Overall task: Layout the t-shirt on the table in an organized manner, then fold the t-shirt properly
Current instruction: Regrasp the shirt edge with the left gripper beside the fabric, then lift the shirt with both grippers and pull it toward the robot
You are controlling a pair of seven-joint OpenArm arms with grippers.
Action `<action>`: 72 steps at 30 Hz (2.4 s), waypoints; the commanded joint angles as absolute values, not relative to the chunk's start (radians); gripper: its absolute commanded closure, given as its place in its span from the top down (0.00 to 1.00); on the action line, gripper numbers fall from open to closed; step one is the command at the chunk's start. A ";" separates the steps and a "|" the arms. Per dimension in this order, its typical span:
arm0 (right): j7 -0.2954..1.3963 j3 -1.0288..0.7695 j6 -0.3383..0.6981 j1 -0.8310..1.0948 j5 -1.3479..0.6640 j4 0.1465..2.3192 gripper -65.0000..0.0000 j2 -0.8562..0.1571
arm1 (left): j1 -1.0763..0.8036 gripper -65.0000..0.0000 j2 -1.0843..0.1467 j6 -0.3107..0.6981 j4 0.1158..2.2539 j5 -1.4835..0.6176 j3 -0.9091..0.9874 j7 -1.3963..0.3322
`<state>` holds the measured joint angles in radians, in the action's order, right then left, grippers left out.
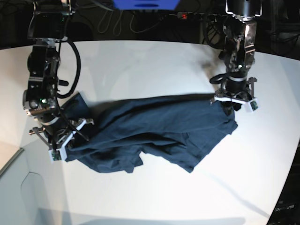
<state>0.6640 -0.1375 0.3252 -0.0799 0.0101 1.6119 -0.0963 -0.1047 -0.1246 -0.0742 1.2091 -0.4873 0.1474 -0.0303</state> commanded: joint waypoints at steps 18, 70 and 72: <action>0.638 -0.143 0.326 -0.102 0.002 1.630 0.00 -0.105 | 0.065 0.00 -0.140 -0.073 1.311 -0.484 0.148 -0.008; 0.638 -0.143 0.326 -0.050 0.005 1.632 0.00 -0.101 | 0.225 0.54 -0.084 -0.065 0.881 -0.490 0.148 -0.004; 0.638 -0.143 0.326 -0.050 0.005 1.630 0.00 -0.101 | 0.225 0.44 -0.082 -0.065 0.883 -0.490 0.148 -0.002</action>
<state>0.6621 -0.1406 0.3252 -0.0326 0.0139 1.6112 -0.0967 0.2005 -0.0776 -0.0750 0.8646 -0.4911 0.1478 -0.0254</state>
